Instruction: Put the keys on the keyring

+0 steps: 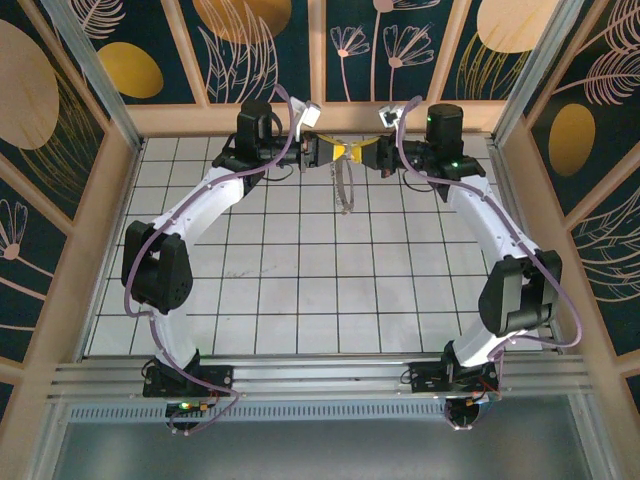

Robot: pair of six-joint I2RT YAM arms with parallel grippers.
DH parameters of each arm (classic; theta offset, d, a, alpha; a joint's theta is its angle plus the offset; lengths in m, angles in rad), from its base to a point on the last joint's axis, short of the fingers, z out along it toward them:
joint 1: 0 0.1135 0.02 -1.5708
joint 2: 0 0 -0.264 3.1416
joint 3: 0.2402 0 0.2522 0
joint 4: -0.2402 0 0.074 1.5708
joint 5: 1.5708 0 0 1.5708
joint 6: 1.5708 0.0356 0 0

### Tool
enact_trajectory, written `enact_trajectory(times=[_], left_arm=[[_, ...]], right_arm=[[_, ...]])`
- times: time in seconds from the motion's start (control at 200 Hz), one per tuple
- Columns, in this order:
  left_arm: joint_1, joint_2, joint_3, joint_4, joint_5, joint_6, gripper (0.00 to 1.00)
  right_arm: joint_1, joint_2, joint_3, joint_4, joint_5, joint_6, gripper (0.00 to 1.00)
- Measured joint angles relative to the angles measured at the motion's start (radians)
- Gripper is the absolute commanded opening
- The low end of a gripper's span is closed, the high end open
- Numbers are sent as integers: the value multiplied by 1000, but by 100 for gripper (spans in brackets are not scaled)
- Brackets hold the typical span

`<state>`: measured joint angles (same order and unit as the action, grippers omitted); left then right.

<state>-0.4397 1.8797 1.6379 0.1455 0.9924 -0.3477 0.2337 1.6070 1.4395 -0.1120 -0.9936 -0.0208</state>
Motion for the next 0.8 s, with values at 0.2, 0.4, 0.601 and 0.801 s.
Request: enact_trajectory(times=[0.2, 0.4, 0.601, 0.801], left_arm=[[2, 0, 0, 0, -3, 0, 0], [2, 0, 0, 0, -6, 0, 0], [2, 0, 0, 0, -7, 0, 0], [1, 0, -2, -1, -9, 0, 0]], right_arm=[[2, 19, 25, -20, -6, 0, 0], [2, 19, 19, -23, -7, -8, 0], [-5, 17, -47, -20, -6, -7, 0], [-5, 1, -67, -19, -6, -7, 0]])
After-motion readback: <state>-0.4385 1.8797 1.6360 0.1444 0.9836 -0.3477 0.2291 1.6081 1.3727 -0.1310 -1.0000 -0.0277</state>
